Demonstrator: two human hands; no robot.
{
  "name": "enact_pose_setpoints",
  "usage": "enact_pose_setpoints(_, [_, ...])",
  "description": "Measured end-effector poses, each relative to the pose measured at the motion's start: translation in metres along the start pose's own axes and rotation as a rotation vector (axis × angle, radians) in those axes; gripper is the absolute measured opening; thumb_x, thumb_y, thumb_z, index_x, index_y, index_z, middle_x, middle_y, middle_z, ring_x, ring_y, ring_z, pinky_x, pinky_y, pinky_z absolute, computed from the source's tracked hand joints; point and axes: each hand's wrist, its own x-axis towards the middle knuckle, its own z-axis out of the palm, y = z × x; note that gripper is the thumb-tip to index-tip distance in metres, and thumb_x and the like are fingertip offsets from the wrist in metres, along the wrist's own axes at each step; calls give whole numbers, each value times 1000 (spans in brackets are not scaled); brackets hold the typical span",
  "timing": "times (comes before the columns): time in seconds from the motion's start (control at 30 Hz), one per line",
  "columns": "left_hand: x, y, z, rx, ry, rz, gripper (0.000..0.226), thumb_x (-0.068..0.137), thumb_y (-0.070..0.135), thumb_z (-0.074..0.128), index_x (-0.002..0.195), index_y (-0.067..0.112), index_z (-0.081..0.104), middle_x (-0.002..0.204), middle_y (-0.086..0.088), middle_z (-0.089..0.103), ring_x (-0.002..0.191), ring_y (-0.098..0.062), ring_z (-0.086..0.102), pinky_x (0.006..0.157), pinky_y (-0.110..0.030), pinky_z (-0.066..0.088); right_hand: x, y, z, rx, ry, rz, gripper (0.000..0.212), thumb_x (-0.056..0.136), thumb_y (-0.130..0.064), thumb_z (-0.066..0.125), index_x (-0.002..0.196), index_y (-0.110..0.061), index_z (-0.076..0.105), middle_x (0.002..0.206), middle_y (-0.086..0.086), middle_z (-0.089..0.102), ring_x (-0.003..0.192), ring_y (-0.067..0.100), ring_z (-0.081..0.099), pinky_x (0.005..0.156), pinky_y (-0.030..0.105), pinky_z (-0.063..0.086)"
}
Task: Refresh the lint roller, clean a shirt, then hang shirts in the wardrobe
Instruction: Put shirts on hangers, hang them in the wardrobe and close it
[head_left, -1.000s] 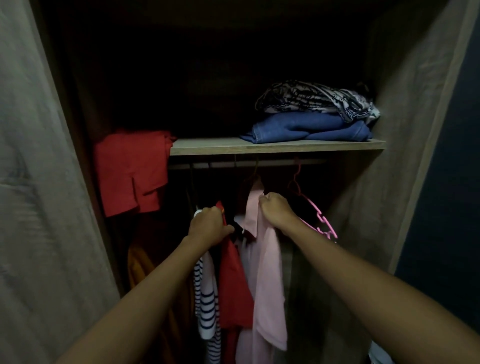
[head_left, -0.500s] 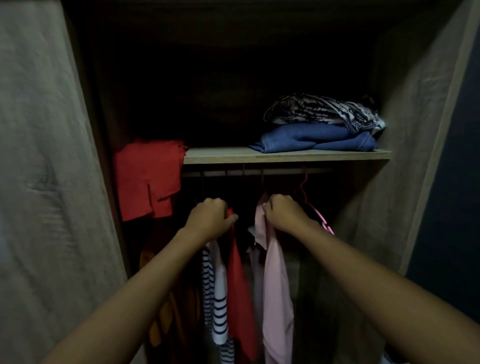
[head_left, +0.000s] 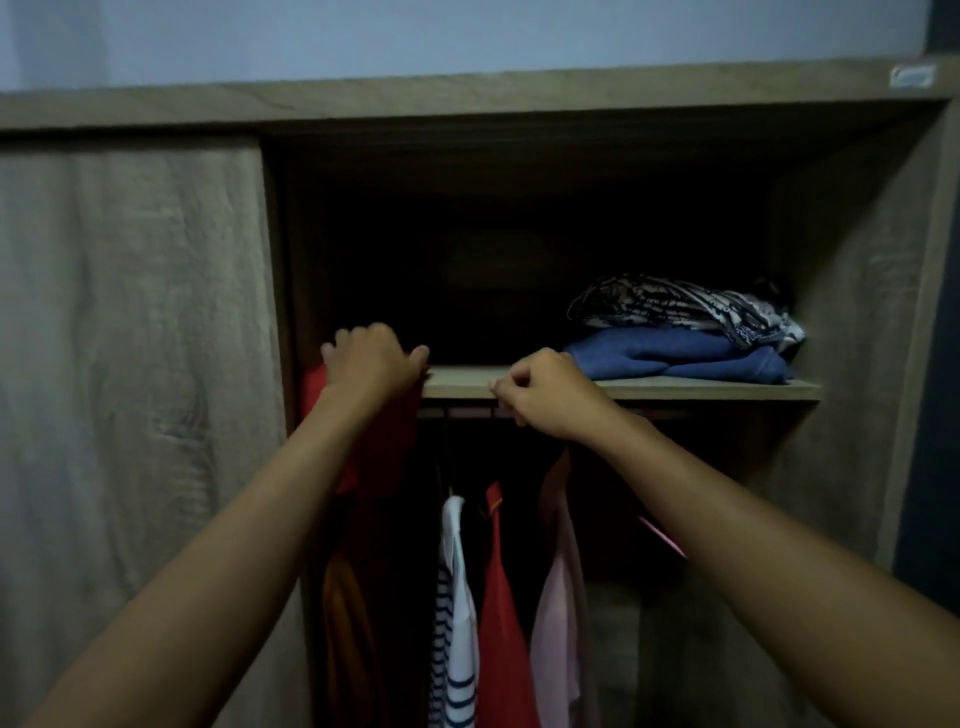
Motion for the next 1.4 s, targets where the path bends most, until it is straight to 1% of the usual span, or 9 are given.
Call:
enact_pose_setpoints(0.23, [-15,-9,-8,85,142,131,17,96,10,50,102,-2,61,102,-23,67,98,-43,65,82,-46,50,18,-11,3,95,5,29,44,93,-42,60,65,-10,71,59,3,69,59,15,66,54,27,47])
enact_pose_setpoints(0.53, [-64,-7,-3,-325,-39,465,31,93,27,68,65,19,57,75,-14,71,79,-36,66,66,-37,43,49,-26,10,94,169,154,50,87,-57,57,60,-15,58,68,2,67,74,25,65,66,29,46])
enact_pose_setpoints(0.67, [-90,2,7,-399,-139,645,18,93,28,69,88,13,78,91,-2,79,89,-21,72,74,-24,41,63,-38,10,4,6,233,70,75,-83,48,87,-16,66,107,16,71,95,36,67,72,31,48])
enact_pose_setpoints(0.73, [-102,7,9,-419,-191,725,19,93,29,68,92,13,78,93,0,79,90,-16,72,77,-25,46,66,-41,10,-57,-80,247,84,74,-79,59,113,-5,65,120,18,65,106,37,65,80,33,50])
enact_pose_setpoints(0.83, [-111,10,5,-420,-202,772,20,92,32,69,90,14,78,86,1,78,83,-14,71,73,-26,47,68,-42,12,-143,-134,237,65,74,-53,79,110,-1,64,117,18,65,101,33,66,73,30,49])
enact_pose_setpoints(1.07, [-89,-20,-16,-631,18,235,42,85,61,67,77,20,72,70,4,71,70,-10,69,69,-39,59,36,-29,-2,69,73,101,16,74,-26,77,77,-10,75,69,4,70,63,16,62,47,20,41])
enact_pose_setpoints(1.17, [-74,-27,-25,-630,103,-3,65,80,79,55,77,16,70,65,-3,68,71,-23,70,73,-41,60,13,-23,-10,75,163,-13,11,74,-23,75,78,-13,73,69,2,69,64,16,60,57,27,43])
enact_pose_setpoints(1.27, [-65,-15,-32,-747,-34,-96,93,80,85,47,84,-5,70,75,-20,73,69,-30,72,69,-47,63,-15,-19,-14,120,181,-150,24,73,-16,74,98,-19,76,87,-6,73,77,9,64,72,24,51])
enact_pose_setpoints(1.4, [-67,15,-30,-940,-225,-173,77,75,80,61,87,5,72,81,-12,74,74,-24,73,57,-40,63,-49,-10,-9,56,95,-402,45,73,-11,77,116,-24,73,105,-7,67,94,7,63,86,16,46])
